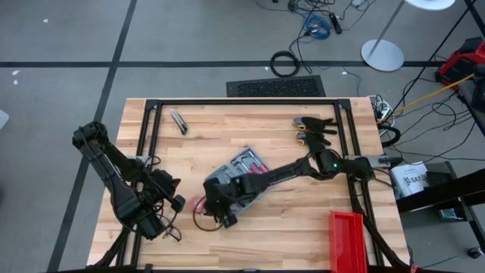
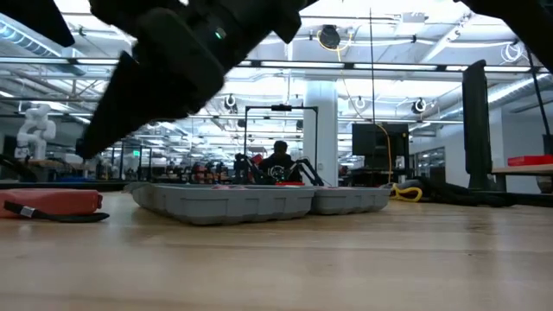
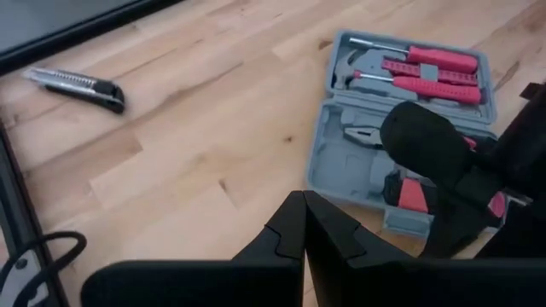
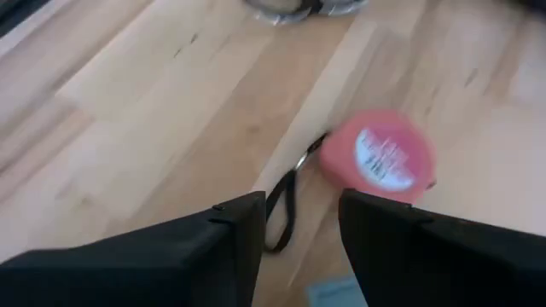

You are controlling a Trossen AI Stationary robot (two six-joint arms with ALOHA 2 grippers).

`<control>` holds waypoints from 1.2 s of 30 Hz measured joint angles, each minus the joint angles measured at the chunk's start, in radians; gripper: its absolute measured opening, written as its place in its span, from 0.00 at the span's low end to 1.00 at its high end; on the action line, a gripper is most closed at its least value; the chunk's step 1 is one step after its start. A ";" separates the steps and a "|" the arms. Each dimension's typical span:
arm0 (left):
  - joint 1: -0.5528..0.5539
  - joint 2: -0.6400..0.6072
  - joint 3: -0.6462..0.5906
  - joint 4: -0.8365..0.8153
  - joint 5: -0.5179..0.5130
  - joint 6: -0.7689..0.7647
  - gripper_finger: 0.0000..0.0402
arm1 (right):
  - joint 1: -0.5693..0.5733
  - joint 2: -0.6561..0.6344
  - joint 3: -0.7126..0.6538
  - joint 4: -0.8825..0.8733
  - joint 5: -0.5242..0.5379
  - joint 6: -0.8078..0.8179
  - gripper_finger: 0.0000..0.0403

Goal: Prefit tool cases
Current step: Adjust the pink tape measure

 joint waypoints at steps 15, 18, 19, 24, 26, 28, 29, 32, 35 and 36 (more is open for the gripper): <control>-0.001 0.000 0.000 0.005 -0.034 0.041 0.02 | 0.017 0.079 0.000 0.141 0.024 0.214 0.33; -0.001 0.000 0.000 0.006 -0.041 0.041 0.02 | 0.019 0.098 0.001 0.164 0.024 0.245 0.33; -0.001 0.000 0.000 0.009 -0.041 0.050 0.02 | 0.019 0.100 0.001 0.157 0.023 0.253 0.33; -0.001 0.001 0.000 0.048 -0.061 0.105 0.02 | 0.017 0.131 0.002 0.209 0.025 0.266 0.33; -0.001 0.001 0.000 0.060 -0.073 0.118 0.02 | 0.014 0.143 0.001 0.234 0.022 0.266 0.33; -0.001 0.001 0.000 0.065 -0.079 0.118 0.02 | 0.013 0.157 0.003 0.253 0.022 0.266 0.31; -0.001 0.001 0.000 0.068 -0.083 0.119 0.02 | 0.012 0.158 0.004 0.253 0.021 0.266 0.29; -0.001 0.001 0.000 0.069 -0.085 0.119 0.02 | 0.008 0.169 0.005 0.260 0.013 0.266 0.17; -0.001 0.001 0.000 0.069 -0.085 0.119 0.02 | 0.008 0.170 0.005 0.261 0.006 0.235 0.03; -0.001 0.001 -0.001 0.069 -0.085 0.119 0.02 | 0.009 0.167 0.004 0.261 0.008 0.230 0.02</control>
